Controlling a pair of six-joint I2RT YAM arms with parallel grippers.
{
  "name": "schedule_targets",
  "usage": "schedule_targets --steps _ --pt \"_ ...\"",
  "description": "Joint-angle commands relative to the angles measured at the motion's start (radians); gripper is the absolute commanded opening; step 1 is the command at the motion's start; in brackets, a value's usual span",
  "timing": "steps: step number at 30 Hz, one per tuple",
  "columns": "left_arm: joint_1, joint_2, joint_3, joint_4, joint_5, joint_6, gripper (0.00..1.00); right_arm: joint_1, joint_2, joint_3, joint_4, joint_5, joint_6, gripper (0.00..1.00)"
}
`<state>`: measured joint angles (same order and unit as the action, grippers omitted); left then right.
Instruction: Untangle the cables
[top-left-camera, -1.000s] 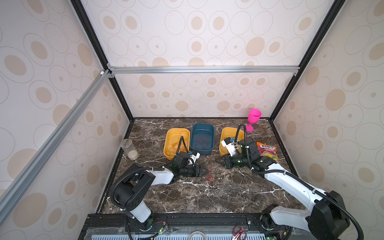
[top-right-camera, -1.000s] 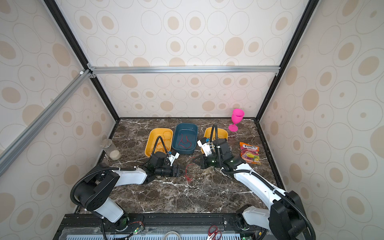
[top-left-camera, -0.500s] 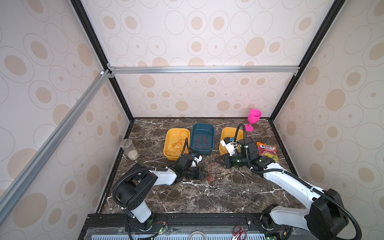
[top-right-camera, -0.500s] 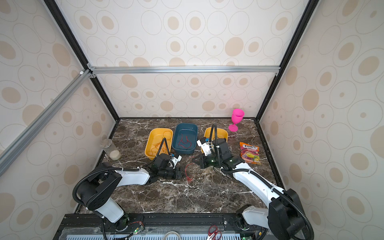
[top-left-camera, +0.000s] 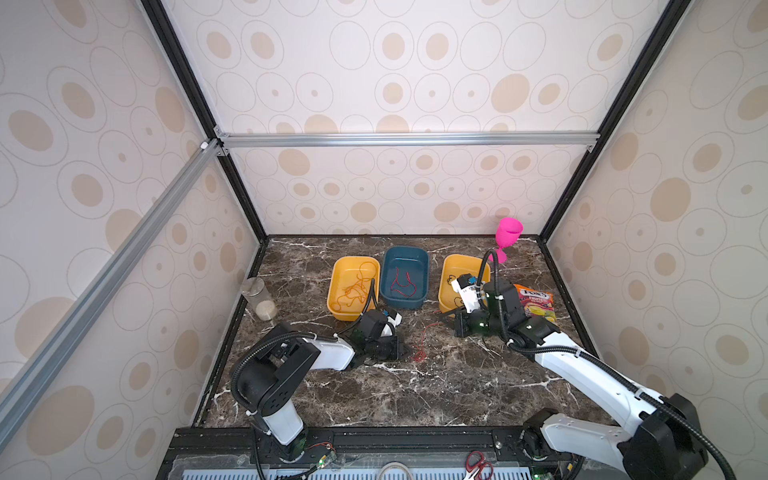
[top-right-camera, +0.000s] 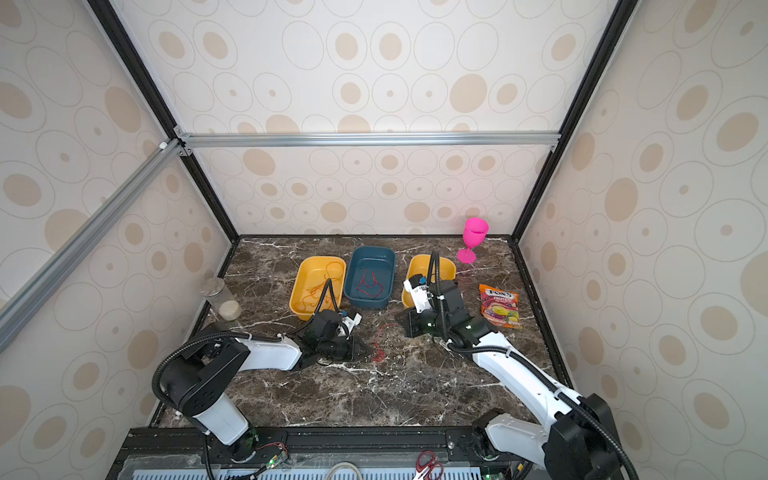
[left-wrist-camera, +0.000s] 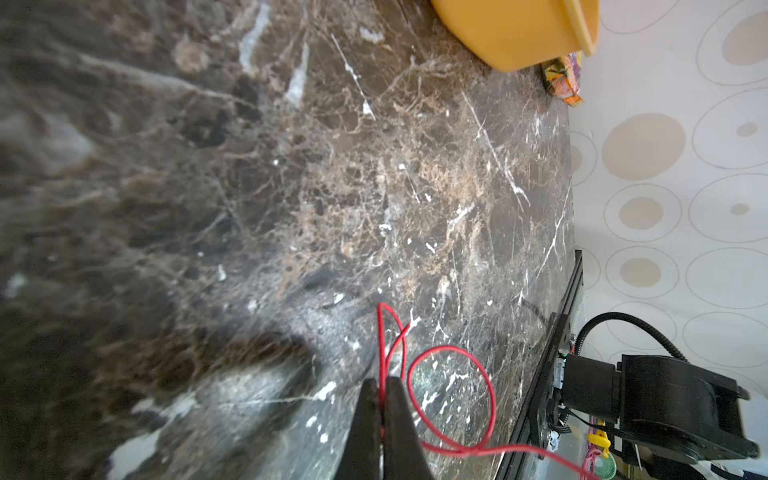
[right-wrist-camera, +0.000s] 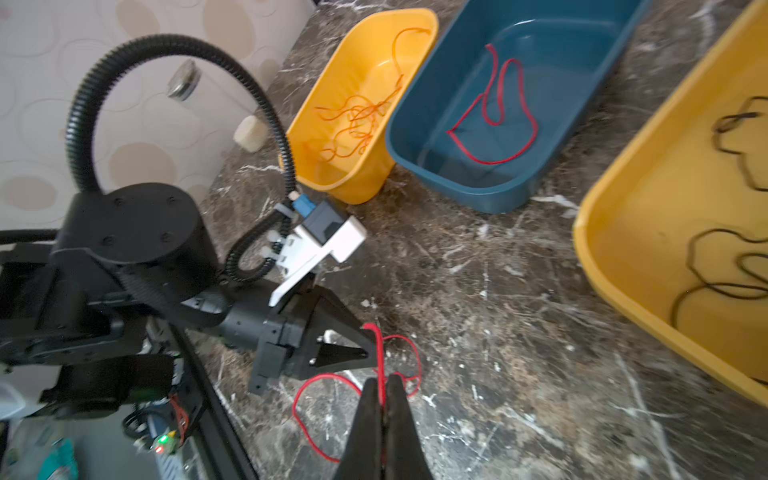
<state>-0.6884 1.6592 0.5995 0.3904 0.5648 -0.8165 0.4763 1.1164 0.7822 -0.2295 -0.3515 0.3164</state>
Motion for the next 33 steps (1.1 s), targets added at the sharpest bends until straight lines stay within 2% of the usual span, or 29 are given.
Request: schedule_targets --steps 1,7,11,17,26,33 --pt "0.02 -0.053 -0.021 0.003 -0.046 -0.012 0.0 -0.051 -0.072 -0.038 -0.083 0.181 0.025 0.0" --pt "0.072 -0.122 -0.046 -0.056 -0.089 0.011 0.0 -0.179 -0.182 -0.072 -0.205 0.379 0.088 0.0" --pt "0.099 -0.161 -0.052 -0.103 -0.119 0.035 0.0 -0.261 -0.199 -0.074 -0.283 0.455 0.123 0.0" --pt "0.153 -0.254 -0.082 -0.169 -0.151 0.049 0.0 -0.329 -0.172 -0.069 -0.354 0.547 0.166 0.0" --pt "0.235 -0.358 -0.09 -0.273 -0.18 0.091 0.0 -0.34 -0.134 -0.08 -0.332 0.52 0.173 0.0" --pt "0.255 -0.394 -0.02 -0.333 -0.175 0.127 0.0 -0.34 -0.138 -0.038 -0.22 0.273 0.108 0.0"
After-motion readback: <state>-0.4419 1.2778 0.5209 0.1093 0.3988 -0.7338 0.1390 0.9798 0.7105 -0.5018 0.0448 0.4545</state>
